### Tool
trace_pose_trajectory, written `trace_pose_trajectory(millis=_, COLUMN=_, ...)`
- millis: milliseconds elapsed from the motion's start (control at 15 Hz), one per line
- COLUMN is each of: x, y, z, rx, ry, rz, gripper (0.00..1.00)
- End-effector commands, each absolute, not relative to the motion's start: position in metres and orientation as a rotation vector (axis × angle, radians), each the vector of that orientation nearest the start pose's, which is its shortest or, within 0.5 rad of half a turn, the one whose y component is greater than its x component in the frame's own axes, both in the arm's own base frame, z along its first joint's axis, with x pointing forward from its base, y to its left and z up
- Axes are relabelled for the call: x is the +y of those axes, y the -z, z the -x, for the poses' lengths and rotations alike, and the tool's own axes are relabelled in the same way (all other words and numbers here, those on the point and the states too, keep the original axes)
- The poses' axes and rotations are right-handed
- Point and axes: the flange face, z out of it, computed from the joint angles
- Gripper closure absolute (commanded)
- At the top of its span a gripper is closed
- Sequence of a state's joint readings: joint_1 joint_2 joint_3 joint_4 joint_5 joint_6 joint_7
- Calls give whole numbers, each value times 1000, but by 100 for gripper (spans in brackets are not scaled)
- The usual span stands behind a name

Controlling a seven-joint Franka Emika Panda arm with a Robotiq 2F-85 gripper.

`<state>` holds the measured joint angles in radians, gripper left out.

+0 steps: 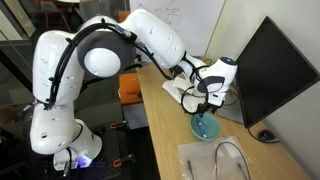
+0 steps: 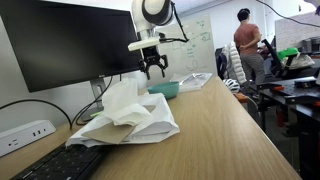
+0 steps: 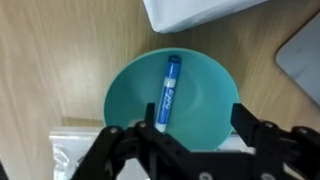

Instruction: Remove the marker from the blue bowl

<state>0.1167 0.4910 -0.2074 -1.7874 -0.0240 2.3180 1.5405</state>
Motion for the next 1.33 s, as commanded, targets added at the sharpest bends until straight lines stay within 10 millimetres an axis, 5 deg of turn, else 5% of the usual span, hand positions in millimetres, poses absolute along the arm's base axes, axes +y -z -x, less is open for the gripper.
trace_pose_trajectory(millis=0, x=-56, y=-282, z=-660, rx=2513, ry=223, rz=2027, gripper=21)
trace_pose_trajectory(millis=667, x=-75, y=-223, z=-650, rx=3124, ry=232, rz=1435, gripper=38)
trace_pose_trajectory(millis=733, x=-74, y=-218, z=-649, rx=3158, ry=219, rz=1419, gripper=43)
trace_pose_trajectory(millis=933, x=-69, y=-208, z=-655, rx=3161, ry=184, rz=1457, gripper=35)
trace_pose_trajectory(millis=1267, x=-60, y=-219, z=-666, rx=3083, ry=244, rz=1564, gripper=27)
